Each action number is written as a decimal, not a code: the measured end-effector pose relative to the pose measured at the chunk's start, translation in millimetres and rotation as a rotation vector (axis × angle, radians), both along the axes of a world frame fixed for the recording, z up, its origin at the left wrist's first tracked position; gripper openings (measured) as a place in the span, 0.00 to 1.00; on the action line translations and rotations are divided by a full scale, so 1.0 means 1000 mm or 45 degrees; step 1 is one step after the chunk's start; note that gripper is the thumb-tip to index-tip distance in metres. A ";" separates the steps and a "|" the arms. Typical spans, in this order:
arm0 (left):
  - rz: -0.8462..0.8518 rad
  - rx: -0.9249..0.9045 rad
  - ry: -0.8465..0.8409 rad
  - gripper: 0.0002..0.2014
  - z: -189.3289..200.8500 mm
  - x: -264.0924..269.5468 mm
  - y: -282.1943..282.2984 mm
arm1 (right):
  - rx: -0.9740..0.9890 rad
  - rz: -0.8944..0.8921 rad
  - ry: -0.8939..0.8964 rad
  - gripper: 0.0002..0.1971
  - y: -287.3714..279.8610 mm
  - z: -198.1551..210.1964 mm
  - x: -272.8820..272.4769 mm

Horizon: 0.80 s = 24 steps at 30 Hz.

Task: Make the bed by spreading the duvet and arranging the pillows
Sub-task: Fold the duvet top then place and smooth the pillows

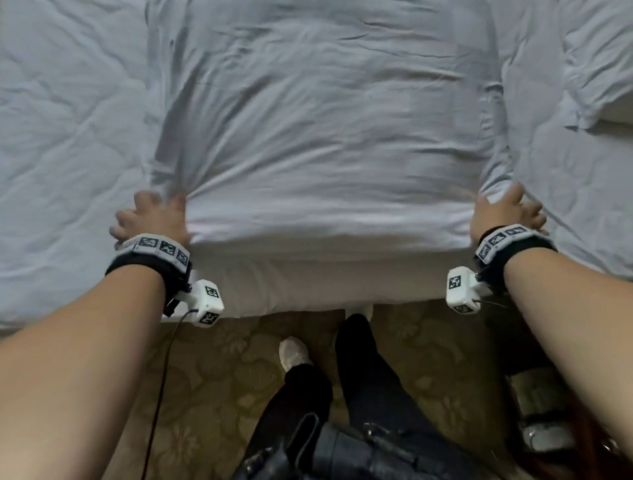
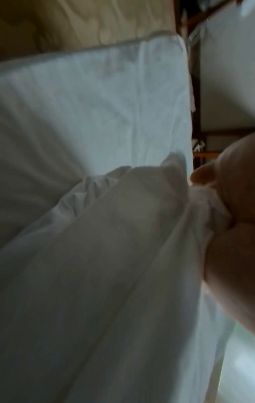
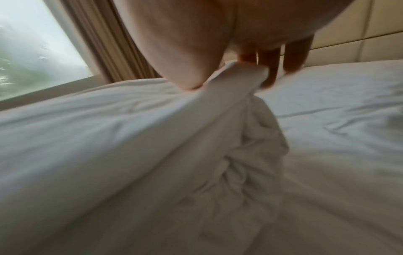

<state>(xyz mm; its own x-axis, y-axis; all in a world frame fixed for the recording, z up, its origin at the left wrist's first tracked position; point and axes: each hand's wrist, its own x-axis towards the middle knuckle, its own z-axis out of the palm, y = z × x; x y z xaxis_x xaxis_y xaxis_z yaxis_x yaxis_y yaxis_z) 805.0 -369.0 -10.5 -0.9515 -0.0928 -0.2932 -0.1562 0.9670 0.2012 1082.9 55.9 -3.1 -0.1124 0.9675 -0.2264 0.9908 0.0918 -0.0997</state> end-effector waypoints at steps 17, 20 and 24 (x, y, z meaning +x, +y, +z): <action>-0.496 0.125 -0.275 0.38 0.091 0.014 0.063 | -0.291 0.738 -0.314 0.35 -0.054 0.073 -0.050; -0.448 0.498 -0.220 0.32 0.155 0.010 0.098 | -0.227 0.752 -0.131 0.36 -0.045 0.138 -0.049; -0.498 0.823 -0.116 0.26 0.241 0.004 0.141 | -0.259 0.698 0.256 0.40 -0.020 0.230 -0.042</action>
<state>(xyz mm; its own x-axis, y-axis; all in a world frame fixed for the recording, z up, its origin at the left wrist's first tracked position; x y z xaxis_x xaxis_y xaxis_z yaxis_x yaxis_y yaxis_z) 809.4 -227.6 230.2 -0.8491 0.4635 -0.2535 0.1308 0.6494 0.7491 1041.4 36.4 226.8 -0.6404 0.6966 -0.3234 0.7650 0.5416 -0.3485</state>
